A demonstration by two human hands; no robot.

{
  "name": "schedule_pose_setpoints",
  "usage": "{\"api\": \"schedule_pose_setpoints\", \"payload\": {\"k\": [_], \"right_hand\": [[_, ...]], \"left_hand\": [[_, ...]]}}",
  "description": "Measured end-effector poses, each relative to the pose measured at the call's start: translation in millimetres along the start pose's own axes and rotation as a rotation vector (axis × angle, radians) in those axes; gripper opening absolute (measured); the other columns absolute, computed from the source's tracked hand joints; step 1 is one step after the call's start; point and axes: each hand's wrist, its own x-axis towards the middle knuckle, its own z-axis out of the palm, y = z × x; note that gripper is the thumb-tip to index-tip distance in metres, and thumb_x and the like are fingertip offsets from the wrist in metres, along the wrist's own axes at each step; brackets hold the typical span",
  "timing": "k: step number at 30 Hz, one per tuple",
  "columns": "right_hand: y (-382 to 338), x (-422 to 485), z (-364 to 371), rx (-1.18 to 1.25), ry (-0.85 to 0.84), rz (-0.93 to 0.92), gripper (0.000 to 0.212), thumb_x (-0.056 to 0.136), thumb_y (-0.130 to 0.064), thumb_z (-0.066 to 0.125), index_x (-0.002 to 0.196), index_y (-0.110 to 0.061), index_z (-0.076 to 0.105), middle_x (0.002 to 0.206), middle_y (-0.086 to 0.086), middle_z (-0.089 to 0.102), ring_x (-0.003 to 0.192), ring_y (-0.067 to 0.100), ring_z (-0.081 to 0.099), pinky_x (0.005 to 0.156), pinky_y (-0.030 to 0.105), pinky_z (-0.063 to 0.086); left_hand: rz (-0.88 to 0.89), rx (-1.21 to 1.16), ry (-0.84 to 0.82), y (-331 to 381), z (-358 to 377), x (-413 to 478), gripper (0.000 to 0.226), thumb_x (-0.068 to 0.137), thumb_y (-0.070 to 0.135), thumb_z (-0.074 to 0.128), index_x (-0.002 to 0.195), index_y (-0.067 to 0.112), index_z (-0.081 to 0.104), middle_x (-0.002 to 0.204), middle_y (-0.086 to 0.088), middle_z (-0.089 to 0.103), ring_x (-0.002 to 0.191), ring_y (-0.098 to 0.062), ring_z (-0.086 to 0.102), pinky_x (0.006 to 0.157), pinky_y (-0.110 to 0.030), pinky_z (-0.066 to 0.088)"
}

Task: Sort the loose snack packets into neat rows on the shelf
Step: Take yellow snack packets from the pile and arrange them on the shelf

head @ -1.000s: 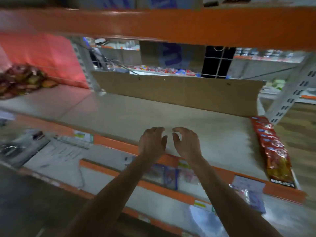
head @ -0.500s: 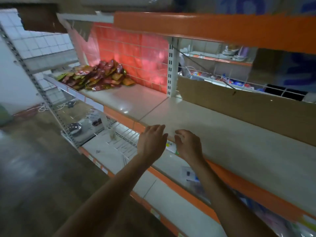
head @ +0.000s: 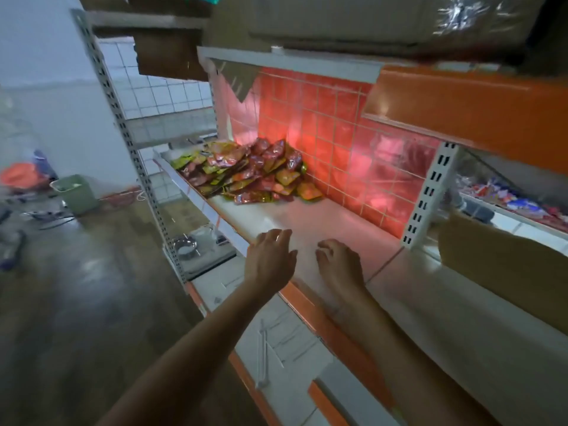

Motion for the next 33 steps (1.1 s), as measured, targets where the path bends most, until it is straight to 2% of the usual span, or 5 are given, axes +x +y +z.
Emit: {"api": "schedule_pose_setpoints", "payload": {"k": [8, 16, 23, 27, 33], "right_hand": [[-5, 95, 49, -0.069, -0.046, 0.053, 0.034, 0.096, -0.022, 0.052, 0.127, -0.011, 0.057, 0.133, 0.005, 0.058, 0.123, 0.023, 0.051, 0.103, 0.029, 0.034], [-11, 194, 86, -0.085, 0.142, 0.140, 0.037, 0.088, -0.019, 0.060, 0.122, -0.004, 0.059, 0.124, 0.016, 0.060, 0.116, 0.035, 0.053, 0.097, 0.037, 0.040], [-3, 254, 110, -0.159, 0.193, 0.194, 0.044, 0.085, -0.030, 0.054, 0.125, -0.011, 0.057, 0.128, 0.012, 0.058, 0.119, 0.033, 0.053, 0.095, 0.039, 0.044], [-4, 264, 115, -0.151, 0.257, 0.173, 0.046, 0.076, -0.031, 0.056, 0.121, -0.024, 0.060, 0.124, 0.005, 0.060, 0.112, 0.030, 0.057, 0.090, 0.037, 0.048], [-3, 269, 116, -0.208, 0.266, 0.200, 0.051, 0.077, -0.028, 0.068, 0.126, -0.021, 0.057, 0.129, 0.004, 0.056, 0.114, 0.028, 0.054, 0.092, 0.037, 0.045]], "left_hand": [[-0.002, -0.013, -0.022, -53, 16, 96, 0.052, 0.093, 0.037, 0.053, 0.138, 0.016, 0.040, 0.140, -0.007, 0.047, 0.125, -0.028, 0.043, 0.098, -0.041, 0.043], [0.161, -0.072, -0.022, -88, 39, 214, 0.040, 0.091, 0.036, 0.058, 0.123, 0.013, 0.050, 0.120, -0.005, 0.056, 0.113, -0.026, 0.050, 0.090, -0.034, 0.043], [0.327, 0.001, -0.107, -101, 68, 285, 0.080, 0.076, 0.050, 0.071, 0.139, 0.014, 0.035, 0.135, -0.008, 0.046, 0.119, -0.028, 0.046, 0.098, -0.035, 0.039], [0.411, 0.019, -0.089, -106, 87, 306, 0.084, 0.067, 0.051, 0.071, 0.138, 0.019, 0.038, 0.135, -0.004, 0.046, 0.123, -0.028, 0.044, 0.098, -0.035, 0.041], [0.439, 0.034, -0.132, -105, 100, 319, 0.094, 0.065, 0.049, 0.071, 0.144, 0.022, 0.028, 0.147, -0.003, 0.036, 0.135, -0.026, 0.033, 0.108, -0.039, 0.035]]}}
